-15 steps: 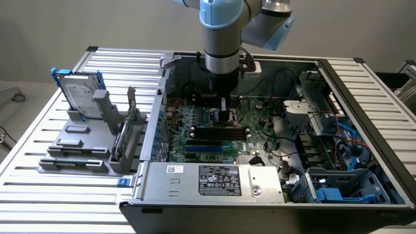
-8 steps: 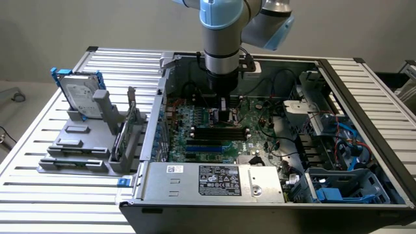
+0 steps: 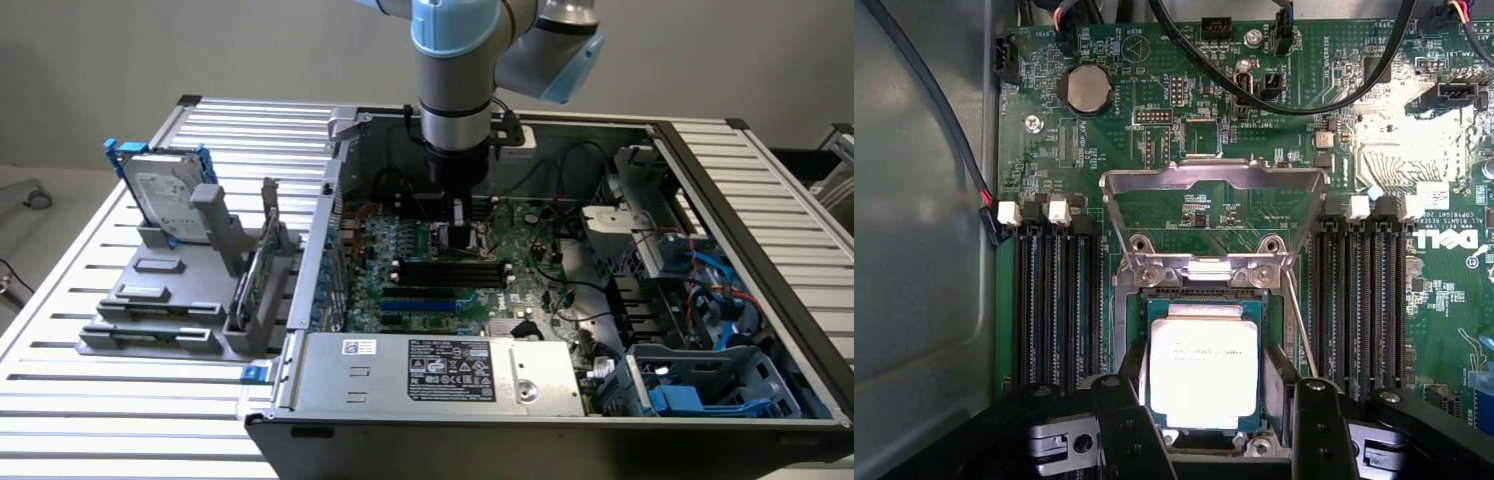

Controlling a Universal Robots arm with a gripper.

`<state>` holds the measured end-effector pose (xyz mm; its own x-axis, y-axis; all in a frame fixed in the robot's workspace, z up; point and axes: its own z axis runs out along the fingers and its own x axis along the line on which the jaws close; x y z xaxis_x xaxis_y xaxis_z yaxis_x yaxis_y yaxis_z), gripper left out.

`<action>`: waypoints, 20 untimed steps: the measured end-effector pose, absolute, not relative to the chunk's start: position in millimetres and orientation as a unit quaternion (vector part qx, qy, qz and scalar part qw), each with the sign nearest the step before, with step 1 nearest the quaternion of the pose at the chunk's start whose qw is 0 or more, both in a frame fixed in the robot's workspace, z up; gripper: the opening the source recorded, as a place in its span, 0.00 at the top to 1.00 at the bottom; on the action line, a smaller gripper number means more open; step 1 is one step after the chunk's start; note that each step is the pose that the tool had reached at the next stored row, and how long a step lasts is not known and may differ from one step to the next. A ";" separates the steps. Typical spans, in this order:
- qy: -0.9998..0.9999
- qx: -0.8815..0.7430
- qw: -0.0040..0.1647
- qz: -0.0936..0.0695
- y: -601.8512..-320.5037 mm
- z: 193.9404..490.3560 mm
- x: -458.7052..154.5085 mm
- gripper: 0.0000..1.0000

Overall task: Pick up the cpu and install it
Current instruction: 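Place the cpu into insertion slot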

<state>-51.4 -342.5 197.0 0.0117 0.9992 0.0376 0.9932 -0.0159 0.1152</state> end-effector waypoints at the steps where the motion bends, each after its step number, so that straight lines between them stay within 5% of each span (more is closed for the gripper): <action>1: 0.701 0.711 0.028 0.054 -342.6 197.0 -51.4 0.45; 20: 0.701 0.711 0.030 0.052 -341.5 195.5 -50.1 0.45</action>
